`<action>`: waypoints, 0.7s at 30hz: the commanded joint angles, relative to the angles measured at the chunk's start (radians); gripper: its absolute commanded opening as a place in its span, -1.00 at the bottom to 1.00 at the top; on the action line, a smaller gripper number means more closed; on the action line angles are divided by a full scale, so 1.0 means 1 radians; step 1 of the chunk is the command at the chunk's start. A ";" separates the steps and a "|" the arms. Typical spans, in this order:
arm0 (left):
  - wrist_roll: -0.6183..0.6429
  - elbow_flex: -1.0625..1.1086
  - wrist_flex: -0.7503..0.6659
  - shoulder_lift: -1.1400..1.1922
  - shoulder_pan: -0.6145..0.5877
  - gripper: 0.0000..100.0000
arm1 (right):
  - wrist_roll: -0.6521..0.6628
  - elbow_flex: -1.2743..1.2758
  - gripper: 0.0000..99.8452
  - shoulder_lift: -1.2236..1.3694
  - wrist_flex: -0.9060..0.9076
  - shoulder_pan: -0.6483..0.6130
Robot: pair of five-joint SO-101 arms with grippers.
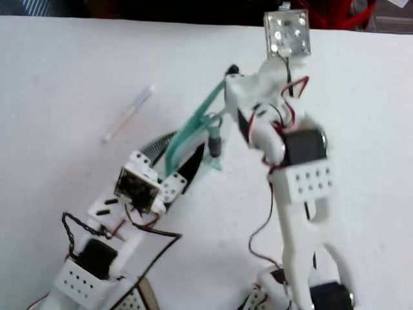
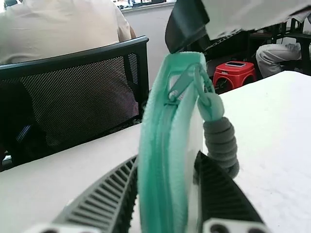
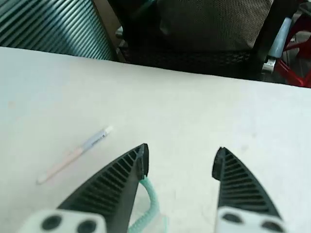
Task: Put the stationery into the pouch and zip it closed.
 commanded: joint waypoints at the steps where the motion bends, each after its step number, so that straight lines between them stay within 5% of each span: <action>1: -0.006 -0.009 -0.026 -0.002 -0.007 -0.65 | 0.025 -0.152 -0.56 0.058 0.151 -0.024; 7: -0.006 -0.008 -0.026 -0.002 -0.007 -0.65 | 0.124 -0.226 -0.56 0.096 0.223 -0.087; 21: -0.006 -0.006 -0.026 -0.002 -0.007 -0.65 | 0.126 -0.287 -0.56 0.054 0.320 -0.084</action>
